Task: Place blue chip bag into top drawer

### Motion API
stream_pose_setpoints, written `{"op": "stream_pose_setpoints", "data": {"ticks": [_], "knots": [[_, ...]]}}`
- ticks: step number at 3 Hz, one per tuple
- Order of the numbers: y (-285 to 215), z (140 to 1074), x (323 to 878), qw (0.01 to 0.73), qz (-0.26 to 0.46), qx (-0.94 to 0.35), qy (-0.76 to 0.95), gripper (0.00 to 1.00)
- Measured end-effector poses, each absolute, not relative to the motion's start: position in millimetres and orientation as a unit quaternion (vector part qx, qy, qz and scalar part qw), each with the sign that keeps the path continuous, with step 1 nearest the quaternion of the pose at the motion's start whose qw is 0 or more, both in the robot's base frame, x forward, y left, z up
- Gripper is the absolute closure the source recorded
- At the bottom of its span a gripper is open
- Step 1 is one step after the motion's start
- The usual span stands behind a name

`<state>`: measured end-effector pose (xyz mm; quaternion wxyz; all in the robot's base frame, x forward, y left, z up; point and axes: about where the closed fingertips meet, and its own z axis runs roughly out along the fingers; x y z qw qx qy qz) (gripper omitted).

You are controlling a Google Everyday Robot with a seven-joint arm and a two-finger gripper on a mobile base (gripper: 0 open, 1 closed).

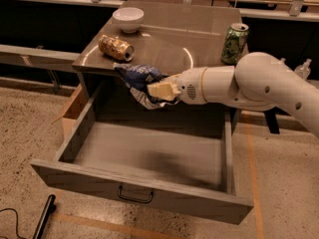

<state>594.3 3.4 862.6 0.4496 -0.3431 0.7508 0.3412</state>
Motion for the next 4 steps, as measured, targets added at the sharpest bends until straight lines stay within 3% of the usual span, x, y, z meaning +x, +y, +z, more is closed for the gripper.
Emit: {"op": "stream_pose_setpoints", "data": {"ticks": [3,4], "knots": [[35,763,539,0.375,0.294,-0.417,0.774,1.00],[45,731,533,0.349,0.288,-0.435,0.778,0.83]]}}
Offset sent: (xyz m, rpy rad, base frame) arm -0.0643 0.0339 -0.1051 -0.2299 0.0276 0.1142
